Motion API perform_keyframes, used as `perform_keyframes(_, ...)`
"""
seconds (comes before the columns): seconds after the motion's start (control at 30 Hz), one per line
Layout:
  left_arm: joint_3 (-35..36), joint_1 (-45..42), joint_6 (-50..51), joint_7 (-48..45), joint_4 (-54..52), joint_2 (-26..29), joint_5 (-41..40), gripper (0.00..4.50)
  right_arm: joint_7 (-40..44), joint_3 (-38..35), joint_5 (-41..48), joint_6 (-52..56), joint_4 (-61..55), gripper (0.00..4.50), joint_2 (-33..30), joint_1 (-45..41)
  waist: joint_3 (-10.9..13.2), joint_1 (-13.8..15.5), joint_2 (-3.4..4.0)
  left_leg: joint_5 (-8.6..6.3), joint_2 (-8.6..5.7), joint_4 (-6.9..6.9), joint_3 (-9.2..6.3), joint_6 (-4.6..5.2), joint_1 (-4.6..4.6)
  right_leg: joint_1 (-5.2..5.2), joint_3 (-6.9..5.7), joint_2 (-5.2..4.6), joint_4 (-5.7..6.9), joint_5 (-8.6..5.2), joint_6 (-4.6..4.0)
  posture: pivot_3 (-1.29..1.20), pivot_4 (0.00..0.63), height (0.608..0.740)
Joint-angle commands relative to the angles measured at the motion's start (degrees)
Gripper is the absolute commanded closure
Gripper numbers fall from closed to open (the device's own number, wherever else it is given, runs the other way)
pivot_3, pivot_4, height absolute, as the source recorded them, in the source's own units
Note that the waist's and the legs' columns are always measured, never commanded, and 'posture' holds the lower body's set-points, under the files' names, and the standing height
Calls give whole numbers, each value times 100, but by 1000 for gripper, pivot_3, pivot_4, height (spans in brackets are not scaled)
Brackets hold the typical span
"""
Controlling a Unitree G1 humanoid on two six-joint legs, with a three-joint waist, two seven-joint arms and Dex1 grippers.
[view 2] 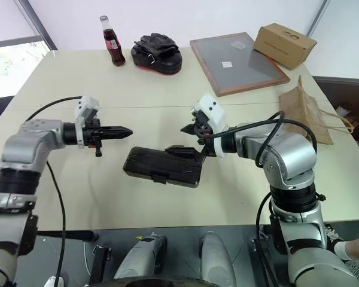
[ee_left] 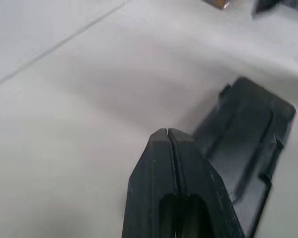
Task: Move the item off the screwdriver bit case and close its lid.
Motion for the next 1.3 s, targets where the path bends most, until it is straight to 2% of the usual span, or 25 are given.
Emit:
perform_keyframes(0.03, -388, -579, -557, -300, 744, -258, 336, 4500, -120, -54, 569, 582, -345, 50, 298, -12, 0, -5, 0, 0, 0, 0, 2, 0, 0, -1, 1, 0, 0, 0, 0, 0, 150, 740)
perform_keyframes(0.2, -844, -1277, -1490, -586, 2204, -676, 920, 4500, -368, 76, 1010, 1227, -599, 50, 681, 256, -1, -2, -2, 0, 1, 3, 2, 1, 0, -3, 0, 5, 6, 0, 0, 0, 150, 740)
perform_keyframes(0.3, -964, -1646, -2028, -612, 3067, -931, 1215, 4500, -567, 349, 1052, 1233, -673, 898, 734, 522, -2, 1, -3, -1, -1, 7, 4, 4, -1, -3, 1, 3, 5, 0, 0, 0, 150, 740)
perform_keyframes(0.4, -981, -1910, -2422, -571, 3616, -1150, 1415, 4500, -700, 652, 959, 955, -777, 2355, 564, 592, -2, -8, -3, -1, -1, 9, 4, 5, -2, -3, 1, 3, 6, 0, 1, 0, 150, 740)
perform_keyframes(0.53, -889, -2105, -2665, -558, 4012, -1381, 1545, 4500, -964, 584, 822, 634, -633, 2355, 528, 485, -2, -10, -4, -3, -1, 14, 4, 7, -3, -3, -1, 4, 7, 0, 2, 0, 150, 740)
perform_keyframes(0.63, -843, -2159, -2784, -507, 4174, -1529, 1601, 4500, -1037, 320, 951, 721, -503, 1446, 592, 426, -2, -8, -4, -4, -1, 16, 3, 9, -3, -2, -1, 4, 8, 0, 2, 0, 150, 740)
perform_keyframes(0.67, -840, -2161, -2821, -507, 4201, -1571, 1619, 4500, -1088, 271, 962, 777, -476, 966, 607, 402, -2, -8, -4, -4, -1, 17, 3, 10, -3, -2, -1, 4, 8, 0, 3, 0, 150, 740)
perform_keyframes(0.73, -835, -2161, -2872, -525, 4232, -1629, 1639, 4500, -1157, 212, 997, 844, -458, 1188, 628, 381, -2, -8, -4, -6, -1, 21, 2, 12, -5, -2, -1, 5, 10, 0, 3, 0, 150, 740)
perform_keyframes(0.77, -830, -2165, -2887, -525, 4247, -1655, 1648, 4500, -1175, 195, 1030, 881, -465, 1444, 643, 372, -2, -8, -4, -8, -1, 24, 3, 16, -5, -2, -1, 5, 11, 0, 3, 0, 150, 740)
perform_keyframes(0.87, -831, -2179, -2946, -551, 4285, -1720, 1692, 4500, -1217, 182, 1160, 1047, -529, 2952, 710, 392, -2, -13, -4, -11, -1, 28, 2, 22, -5, -2, -1, 7, 13, 0, 3, 0, 150, 740)
perform_keyframes(0.93, -834, -2189, -2988, -556, 4306, -1755, 1732, 4500, -1239, 206, 1244, 1126, -585, 4159, 747, 441, -2, -13, -4, -12, 0, 30, 2, 22, -5, -2, -1, 7, 14, 0, 3, 0, 150, 740)
perform_keyframes(0.97, -835, -2196, -3000, -552, 4320, -1774, 1746, 4500, -1256, 233, 1283, 1164, -601, 4434, 777, 472, -2, -10, -4, -12, 0, 31, 2, 22, -5, -2, 0, 7, 14, 0, 3, 0, 150, 740)
perform_keyframes(1.1, -834, -2207, -3003, -550, 4341, -1838, 1774, 4500, -1347, 297, 1390, 1335, -604, 4434, 928, 560, -2, -12, -4, -13, -1, 34, 2, 25, -6, -1, -1, 7, 16, 0, 3, 0, 150, 740)
perform_keyframes(1.3, -873, -2142, -3095, -613, 4422, -1898, 1892, 4500, -2175, 773, 1289, 1435, -232, 4434, 1579, 1033, -2, -26, -5, -14, 0, 35, 1, 26, -5, -2, 0, 9, 20, 0, 2, 0, 150, 740)
